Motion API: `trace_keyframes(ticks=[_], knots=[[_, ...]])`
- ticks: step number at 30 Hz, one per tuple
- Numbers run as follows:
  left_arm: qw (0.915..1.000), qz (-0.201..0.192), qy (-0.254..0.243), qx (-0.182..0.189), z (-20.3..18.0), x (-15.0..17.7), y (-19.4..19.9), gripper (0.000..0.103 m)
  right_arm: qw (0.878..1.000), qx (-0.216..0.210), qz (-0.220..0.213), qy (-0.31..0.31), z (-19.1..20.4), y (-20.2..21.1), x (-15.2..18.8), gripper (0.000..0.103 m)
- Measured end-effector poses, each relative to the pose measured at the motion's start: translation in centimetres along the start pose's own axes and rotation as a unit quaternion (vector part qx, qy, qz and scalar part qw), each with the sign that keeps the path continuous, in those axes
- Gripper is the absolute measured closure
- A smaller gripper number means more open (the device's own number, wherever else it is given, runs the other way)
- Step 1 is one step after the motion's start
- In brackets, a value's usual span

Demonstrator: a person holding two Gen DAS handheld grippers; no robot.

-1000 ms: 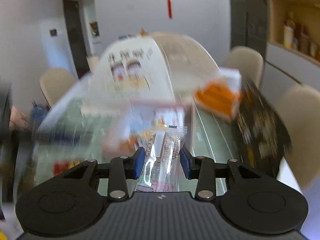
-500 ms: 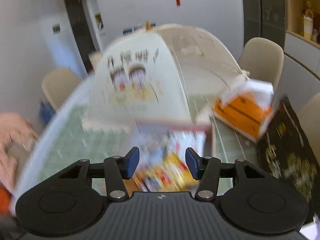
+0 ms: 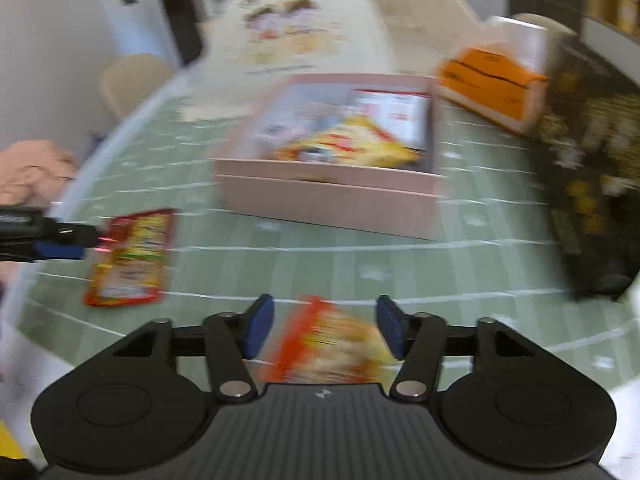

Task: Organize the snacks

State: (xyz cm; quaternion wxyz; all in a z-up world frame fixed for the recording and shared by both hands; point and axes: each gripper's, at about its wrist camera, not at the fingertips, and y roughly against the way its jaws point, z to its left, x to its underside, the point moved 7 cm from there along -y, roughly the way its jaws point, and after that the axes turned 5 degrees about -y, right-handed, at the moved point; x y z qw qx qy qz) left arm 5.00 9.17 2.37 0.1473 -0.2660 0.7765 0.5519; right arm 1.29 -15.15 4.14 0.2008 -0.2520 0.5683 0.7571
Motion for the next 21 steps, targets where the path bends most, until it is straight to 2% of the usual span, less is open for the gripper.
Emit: trace_keyframes(ticks=[5, 8, 13, 14, 15, 18, 19, 21], knots=[[0.9995, -0.015, 0.014, -0.025, 3.1, -0.7, 1.5, 0.037, 0.997, -0.066, 0.024, 0.036, 8.6, -4.9, 0.1, 0.037], [0.9988, -0.021, 0.033, -0.031, 4.9, -0.5, 2.2, 0.037, 0.996, -0.08, 0.03, 0.039, 12.3, -7.5, -0.4, 0.037], [0.9982, -0.012, 0.049, -0.032, 7.0, 0.4, 2.4, 0.037, 0.996, -0.039, 0.029, 0.081, 15.8, -11.6, -1.3, 0.037], [0.9981, -0.011, 0.052, -0.032, 7.3, 0.5, 2.4, 0.037, 0.995, -0.026, 0.027, 0.094, 16.2, -12.4, -1.3, 0.035], [0.998, -0.008, 0.055, -0.031, 7.5, 0.7, 2.3, 0.037, 0.994, -0.018, 0.019, 0.104, 16.5, -12.8, -1.5, 0.027], [0.998, 0.0, 0.056, -0.029, 7.9, 0.9, 2.0, 0.037, 0.994, 0.001, 0.006, 0.113, 16.7, -13.8, -1.4, 0.015], [0.9981, 0.002, 0.055, -0.029, 8.0, 0.9, 1.9, 0.037, 0.993, -0.004, 0.022, 0.115, 16.5, -14.2, -1.0, 0.013], [0.9984, 0.005, 0.051, -0.025, 7.7, 0.9, 1.7, 0.037, 0.989, -0.015, 0.019, 0.145, 16.5, -14.0, -0.5, 0.01]])
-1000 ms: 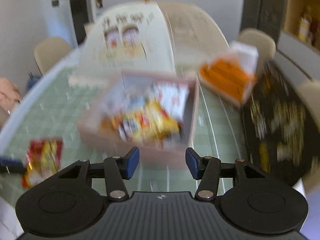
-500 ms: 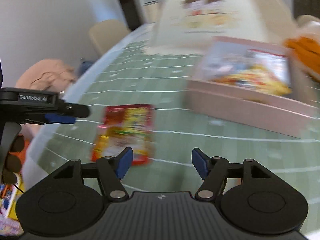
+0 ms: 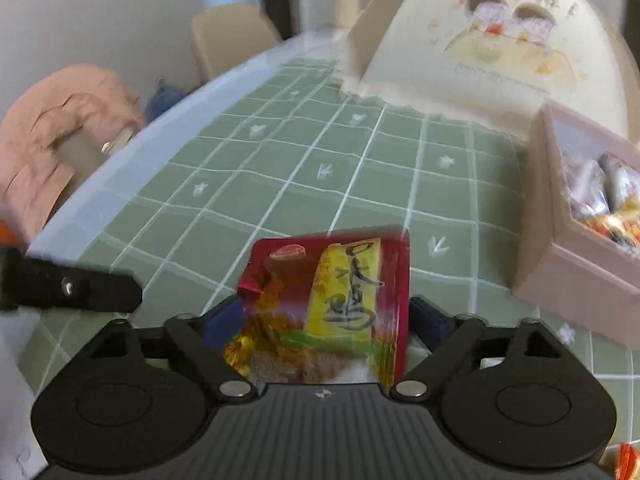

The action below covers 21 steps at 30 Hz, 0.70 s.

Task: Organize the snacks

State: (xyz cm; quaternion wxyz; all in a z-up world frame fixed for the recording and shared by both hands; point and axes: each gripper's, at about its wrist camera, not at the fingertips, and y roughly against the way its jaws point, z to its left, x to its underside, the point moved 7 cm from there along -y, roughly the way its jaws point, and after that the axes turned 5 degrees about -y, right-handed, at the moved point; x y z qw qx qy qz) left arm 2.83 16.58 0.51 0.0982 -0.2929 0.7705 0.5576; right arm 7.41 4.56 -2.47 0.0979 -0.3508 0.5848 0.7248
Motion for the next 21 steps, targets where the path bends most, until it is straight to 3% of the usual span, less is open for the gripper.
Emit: trace_keyframes(ticks=[2, 4, 7, 8, 11, 17, 21], knots=[[1.0, 0.001, -0.009, 0.004, -0.6, 0.0, -0.2, 0.037, 1.0, -0.01, 0.006, 0.0, -0.4, 0.5, 0.4, 0.01], [0.9997, 0.004, -0.02, 0.01, -1.6, -0.1, -0.4, 0.037, 0.999, -0.02, 0.014, -0.023, -1.2, 1.4, 0.6, 0.022], [0.999, 0.009, -0.039, 0.021, -3.3, 0.1, -0.8, 0.037, 0.996, -0.041, 0.027, -0.07, -3.1, 3.5, 1.5, 0.056], [0.9985, 0.011, -0.047, 0.026, -4.0, 0.2, -0.9, 0.037, 0.995, -0.047, 0.032, -0.082, -3.9, 4.0, 1.9, 0.073], [0.9969, 0.016, -0.067, 0.038, -6.0, 0.6, -1.3, 0.037, 0.995, -0.024, 0.041, -0.093, -5.8, 5.8, 3.9, 0.093], [0.9925, 0.028, -0.103, 0.059, -9.9, 2.0, -2.0, 0.038, 0.995, 0.008, 0.039, -0.093, -8.6, 9.7, 7.3, 0.095], [0.985, 0.037, -0.148, 0.081, -13.2, 3.0, -2.5, 0.038, 0.995, 0.032, 0.017, -0.096, -10.2, 13.4, 9.0, 0.093]])
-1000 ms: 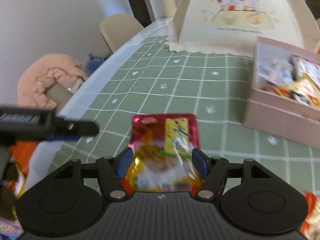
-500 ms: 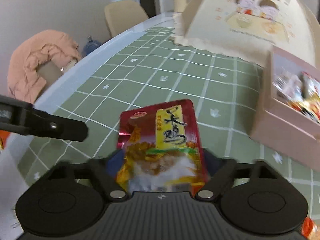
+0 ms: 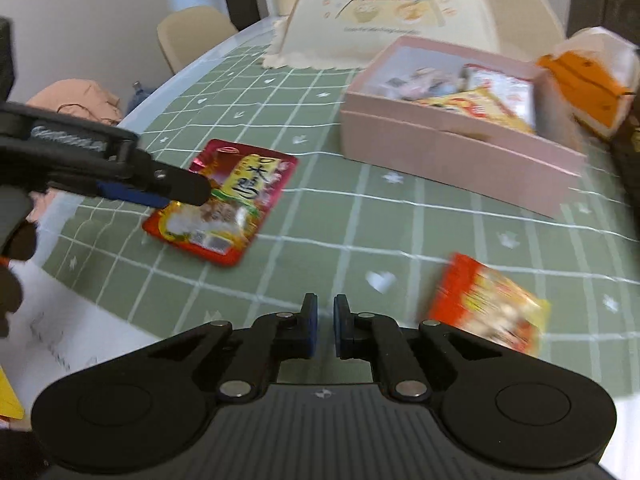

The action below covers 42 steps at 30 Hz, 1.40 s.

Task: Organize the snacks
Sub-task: 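Grasp the orange egg-ball snack bag with the left gripper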

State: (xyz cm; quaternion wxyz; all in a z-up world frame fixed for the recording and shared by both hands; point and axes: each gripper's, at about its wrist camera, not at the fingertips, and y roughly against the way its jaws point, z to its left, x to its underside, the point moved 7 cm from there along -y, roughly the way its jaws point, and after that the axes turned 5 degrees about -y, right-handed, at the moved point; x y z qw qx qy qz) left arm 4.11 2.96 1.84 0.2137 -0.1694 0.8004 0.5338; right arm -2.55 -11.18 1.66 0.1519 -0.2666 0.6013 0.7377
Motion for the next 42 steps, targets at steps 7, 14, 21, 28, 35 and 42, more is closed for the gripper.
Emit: trace_keyframes(ticks=[7, 14, 21, 28, 35, 42], knots=[[0.9712, 0.0, -0.221, 0.09, -11.0, -0.1, -2.5, 0.038, 0.991, 0.106, -0.054, -0.059, -7.3, 5.2, 1.4, 0.064], [0.9609, 0.082, -0.237, 0.118, -16.8, 0.8, -7.5, 0.037, 0.977, 0.149, -0.062, -0.141, -12.5, 7.9, 4.2, 0.064], [0.9741, 0.1, -0.198, 0.04, -18.4, 0.4, -11.4, 0.033, 0.968, 0.163, -0.05, -0.184, -14.3, 7.8, 6.9, 0.064], [0.949, 0.09, -0.302, -0.022, -19.6, 1.7, -12.7, 0.028, 0.967, 0.172, -0.041, -0.181, -14.1, 7.4, 7.6, 0.064], [0.958, 0.09, -0.272, -0.011, -18.3, 1.1, -12.1, 0.028, 0.968, 0.177, -0.04, -0.175, -13.8, 7.2, 7.3, 0.059], [0.9773, 0.056, -0.195, 0.06, -14.6, -0.3, -9.6, 0.071, 0.974, 0.167, -0.037, -0.15, -12.7, 6.1, 5.7, 0.058]])
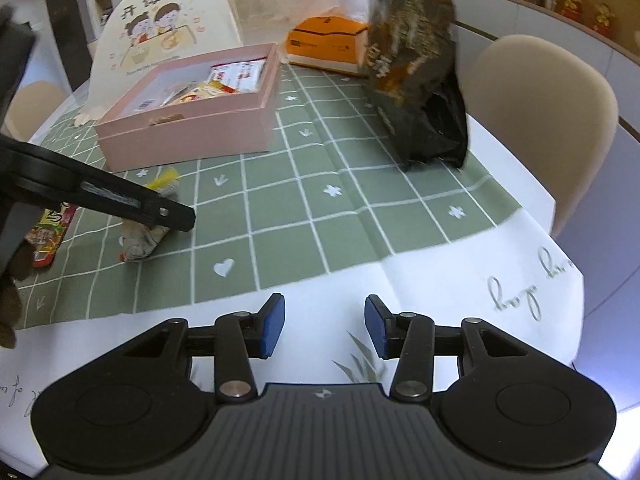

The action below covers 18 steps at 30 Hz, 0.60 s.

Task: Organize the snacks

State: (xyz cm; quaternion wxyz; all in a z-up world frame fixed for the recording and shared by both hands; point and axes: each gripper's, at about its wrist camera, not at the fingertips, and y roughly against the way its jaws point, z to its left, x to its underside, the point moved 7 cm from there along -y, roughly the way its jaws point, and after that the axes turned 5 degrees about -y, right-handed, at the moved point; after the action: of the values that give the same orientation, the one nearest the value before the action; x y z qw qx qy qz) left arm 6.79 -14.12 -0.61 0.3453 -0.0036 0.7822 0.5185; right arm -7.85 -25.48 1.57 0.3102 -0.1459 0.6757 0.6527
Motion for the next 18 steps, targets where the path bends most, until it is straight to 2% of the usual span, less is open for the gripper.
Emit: trace_keyframes(ticks=[2, 6, 8, 10, 14, 18], knots=[[0.9993, -0.016, 0.031, 0.011, 1.5, 0.4, 1.3, 0.079, 1.0, -0.007, 0.003, 0.015, 1.2, -0.5, -0.5, 0.058], [0.9933, -0.068, 0.094, 0.01, 5.0, 1.4, 5.5, 0.08, 0.998, -0.045, 0.008, 0.043, 4.4, -1.5, -1.8, 0.058], [0.9878, -0.096, 0.123, 0.002, 7.2, 2.1, 8.2, 0.08, 0.995, -0.08, 0.013, 0.054, 6.9, -2.0, -2.6, 0.057], [0.9803, -0.12, 0.157, -0.011, 9.7, 3.0, 11.0, 0.081, 0.991, -0.119, 0.021, 0.063, 9.8, -2.6, -3.4, 0.052], [0.959, -0.161, 0.229, -0.044, 15.2, 5.2, 15.9, 0.081, 0.978, -0.182, 0.041, 0.09, 16.6, -4.2, -4.3, 0.051], [0.9374, -0.172, 0.295, -0.069, 19.9, 8.1, 18.4, 0.081, 0.97, -0.212, 0.071, 0.1, 23.2, -6.3, -4.4, 0.049]])
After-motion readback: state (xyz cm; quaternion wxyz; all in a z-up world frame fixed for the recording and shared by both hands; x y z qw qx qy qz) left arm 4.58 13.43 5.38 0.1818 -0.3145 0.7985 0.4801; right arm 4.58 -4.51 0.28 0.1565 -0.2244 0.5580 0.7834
